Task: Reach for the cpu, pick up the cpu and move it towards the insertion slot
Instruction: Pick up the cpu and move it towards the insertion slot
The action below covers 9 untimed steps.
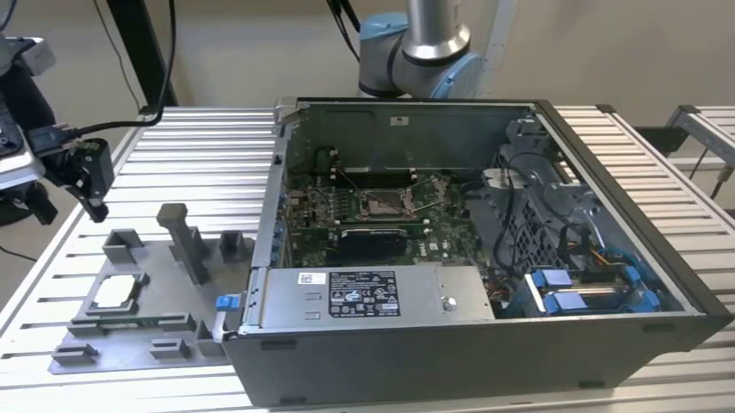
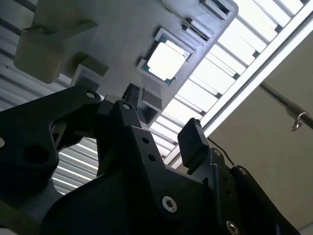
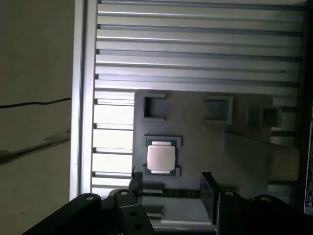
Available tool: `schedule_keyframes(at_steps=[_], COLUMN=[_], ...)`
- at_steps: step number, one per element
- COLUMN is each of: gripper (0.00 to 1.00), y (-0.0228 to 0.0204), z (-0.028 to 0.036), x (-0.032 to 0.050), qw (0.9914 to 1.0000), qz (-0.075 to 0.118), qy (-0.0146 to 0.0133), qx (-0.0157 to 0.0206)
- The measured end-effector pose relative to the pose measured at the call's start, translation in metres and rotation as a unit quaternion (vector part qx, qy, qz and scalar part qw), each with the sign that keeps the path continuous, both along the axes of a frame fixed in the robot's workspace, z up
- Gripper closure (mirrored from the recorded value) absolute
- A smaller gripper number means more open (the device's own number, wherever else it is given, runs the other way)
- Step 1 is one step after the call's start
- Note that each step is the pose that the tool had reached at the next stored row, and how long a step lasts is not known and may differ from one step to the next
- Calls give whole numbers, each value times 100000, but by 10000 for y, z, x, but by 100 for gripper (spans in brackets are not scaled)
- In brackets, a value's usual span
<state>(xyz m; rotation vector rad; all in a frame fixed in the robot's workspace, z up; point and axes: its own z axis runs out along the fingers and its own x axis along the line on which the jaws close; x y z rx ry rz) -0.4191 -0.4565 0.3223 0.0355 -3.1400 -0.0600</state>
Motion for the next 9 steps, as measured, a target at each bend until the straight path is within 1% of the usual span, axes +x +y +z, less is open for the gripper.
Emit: schedule_keyframes(at_steps=[9], gripper=[0], y=[0], z=[-20], x=[1], qw=[100000], qz=[3], qy=[-5], qx=[3])
